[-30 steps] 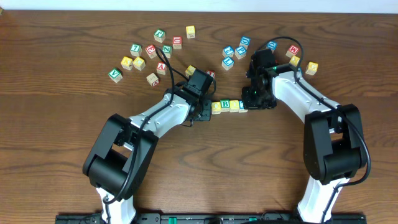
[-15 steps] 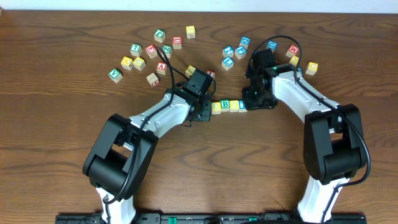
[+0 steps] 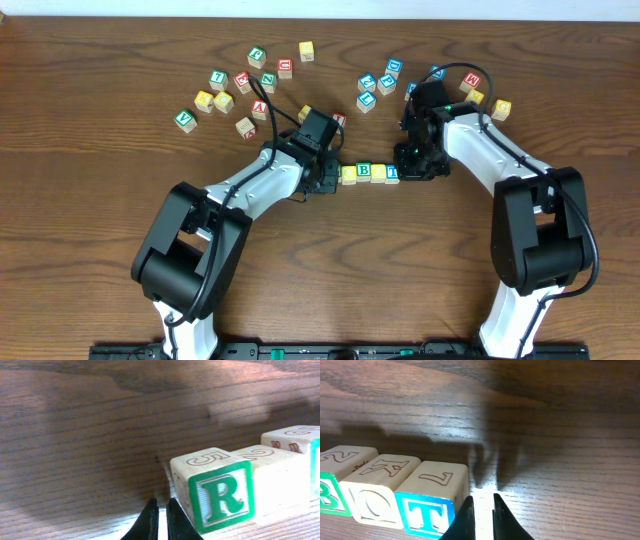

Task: Spell out ROBOT

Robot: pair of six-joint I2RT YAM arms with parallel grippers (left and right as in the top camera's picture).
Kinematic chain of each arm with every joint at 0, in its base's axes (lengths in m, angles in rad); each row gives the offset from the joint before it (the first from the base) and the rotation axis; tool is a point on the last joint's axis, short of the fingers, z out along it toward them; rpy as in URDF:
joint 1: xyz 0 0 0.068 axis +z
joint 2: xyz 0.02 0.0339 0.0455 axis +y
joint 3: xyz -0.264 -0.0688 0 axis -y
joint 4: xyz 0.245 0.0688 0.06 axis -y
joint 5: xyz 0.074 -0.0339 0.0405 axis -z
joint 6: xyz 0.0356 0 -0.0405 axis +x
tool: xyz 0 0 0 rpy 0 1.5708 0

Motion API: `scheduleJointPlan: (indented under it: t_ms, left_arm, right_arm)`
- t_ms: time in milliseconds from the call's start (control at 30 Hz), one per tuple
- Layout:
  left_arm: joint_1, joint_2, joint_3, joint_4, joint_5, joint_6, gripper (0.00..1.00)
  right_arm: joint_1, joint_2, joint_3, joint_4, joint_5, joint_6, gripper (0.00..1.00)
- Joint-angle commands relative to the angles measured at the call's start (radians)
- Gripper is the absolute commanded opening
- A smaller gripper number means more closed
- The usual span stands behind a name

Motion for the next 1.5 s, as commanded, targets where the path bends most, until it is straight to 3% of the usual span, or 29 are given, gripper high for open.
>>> scheduleJointPlan:
  t_ms: [0, 467, 733, 1033, 1467]
  left_arm:
    - [0.01, 0.01, -0.004, -0.008, 0.011, 0.032, 0.08]
    - [0.095, -0.099, 0.04, -0.12, -0.055, 0.121, 0.08]
    - [0.177, -0.319, 0.045, -0.163, -0.083, 0.12, 0.08]
    - [0.294, -0.515, 0.044, -0.258, -0.087, 0.117, 0.08]
    - [0.388, -0.517, 0.044, -0.304, -0.09, 0.115, 0.08]
  right_arm:
    - [-0.013, 0.003, 0.032, -0.005, -0.017, 0.014, 0.08]
    - [-0.014, -0.005, 0.132, -0.091, 0.055, 0.013, 0.06]
    - [0.001, -0.005, 0.296, -0.212, 0.027, -0.002, 0.05]
    - [0.162, -0.004, 0.273, -0.241, -0.027, 0.043, 0.01]
    - [0.352, 0.0, 0.18, -0.163, 0.032, 0.204, 0.01]
